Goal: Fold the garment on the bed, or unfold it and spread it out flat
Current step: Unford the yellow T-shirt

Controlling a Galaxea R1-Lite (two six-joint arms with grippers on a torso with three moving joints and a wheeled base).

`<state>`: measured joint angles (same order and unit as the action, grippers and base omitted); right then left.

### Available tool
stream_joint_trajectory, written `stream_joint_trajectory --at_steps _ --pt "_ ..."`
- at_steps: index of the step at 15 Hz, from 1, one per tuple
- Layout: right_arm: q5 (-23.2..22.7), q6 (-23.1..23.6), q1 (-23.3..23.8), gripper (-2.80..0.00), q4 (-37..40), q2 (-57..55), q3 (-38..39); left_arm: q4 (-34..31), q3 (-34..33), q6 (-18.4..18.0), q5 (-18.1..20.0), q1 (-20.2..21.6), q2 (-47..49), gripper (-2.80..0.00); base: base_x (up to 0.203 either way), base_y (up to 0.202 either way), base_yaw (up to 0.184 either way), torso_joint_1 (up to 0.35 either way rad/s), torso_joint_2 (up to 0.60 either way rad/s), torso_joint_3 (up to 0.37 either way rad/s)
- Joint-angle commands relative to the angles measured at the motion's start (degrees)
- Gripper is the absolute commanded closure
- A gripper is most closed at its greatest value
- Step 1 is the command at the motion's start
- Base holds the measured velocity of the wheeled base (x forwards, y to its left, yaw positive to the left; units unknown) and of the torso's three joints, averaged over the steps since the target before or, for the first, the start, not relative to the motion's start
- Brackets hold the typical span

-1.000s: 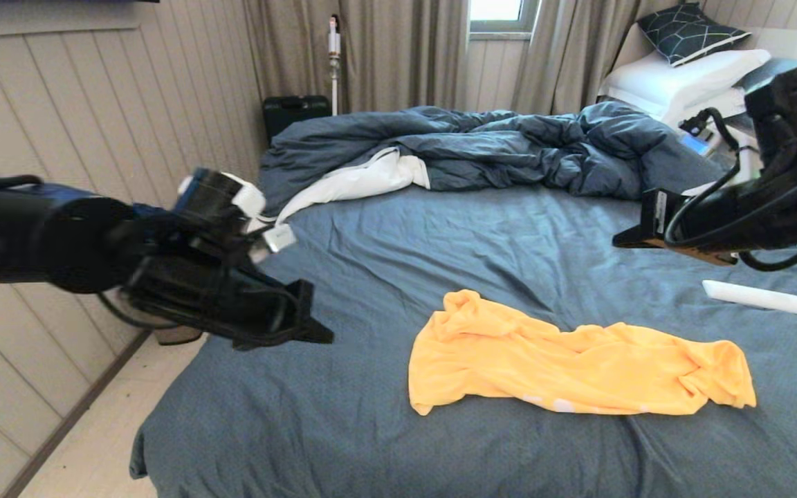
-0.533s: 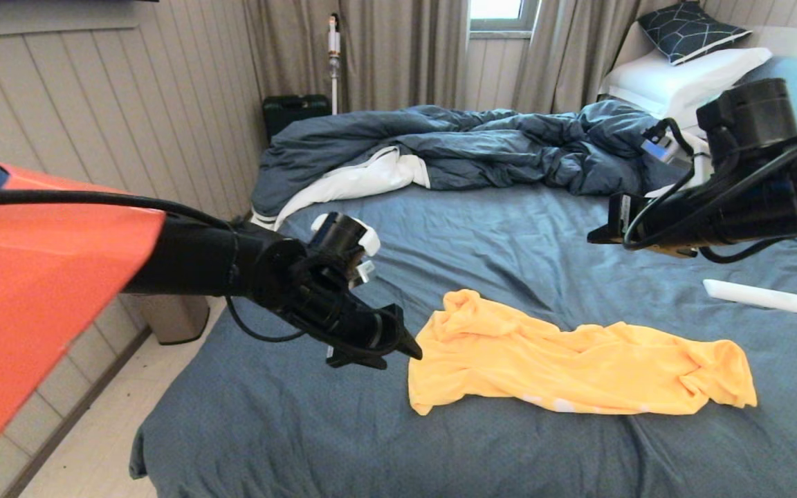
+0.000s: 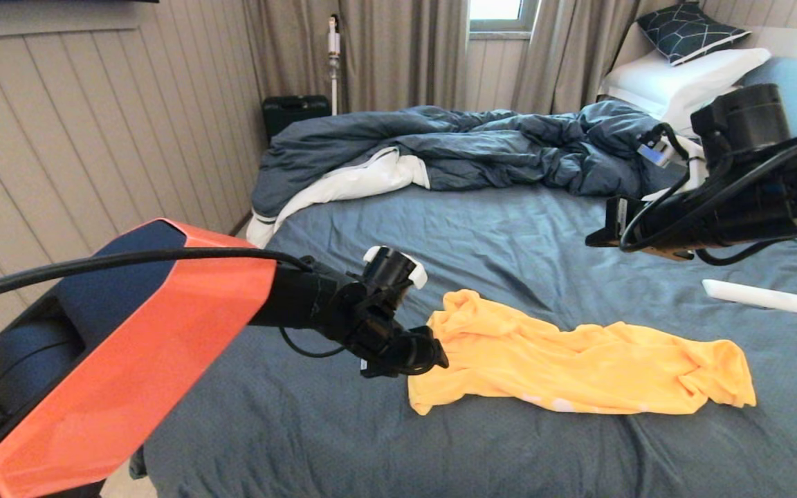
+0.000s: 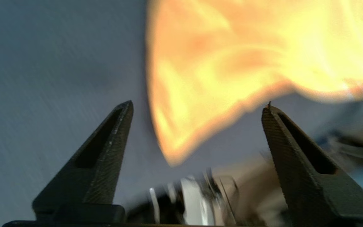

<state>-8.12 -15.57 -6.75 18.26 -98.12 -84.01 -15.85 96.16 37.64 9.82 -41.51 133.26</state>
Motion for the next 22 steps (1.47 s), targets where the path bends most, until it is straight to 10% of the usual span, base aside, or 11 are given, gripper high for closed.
stream_joint_trajectory --at_steps 1,9,10,22 --pt "-0.1 -0.1 0.1 0.0 0.1 -0.3 0.0 -0.1 2.1 0.1 -1.4 -0.4 3.2 -2.8 0.0 0.0 0.0 0.0 0.0 0.0" --pt "-0.1 -0.2 0.6 0.0 -0.9 -2.2 -0.2 0.3 5.8 0.0 -1.3 -1.4 5.3 -2.8 0.0 0.0 0.0 0.0 0.0 0.0" --pt "-0.1 -0.2 0.7 0.0 -0.9 -2.2 -0.2 0.3 6.1 0.1 -1.3 -1.4 5.7 0.0 0.0 0.0 0.0 0.0 0.0 0.0" --pt "-0.1 0.0 1.9 0.0 -1.2 -2.3 -0.4 -0.2 0.6 -0.3 -1.8 -2.9 1.4 0.0 0.0 0.0 0.0 0.0 0.0 0.0"
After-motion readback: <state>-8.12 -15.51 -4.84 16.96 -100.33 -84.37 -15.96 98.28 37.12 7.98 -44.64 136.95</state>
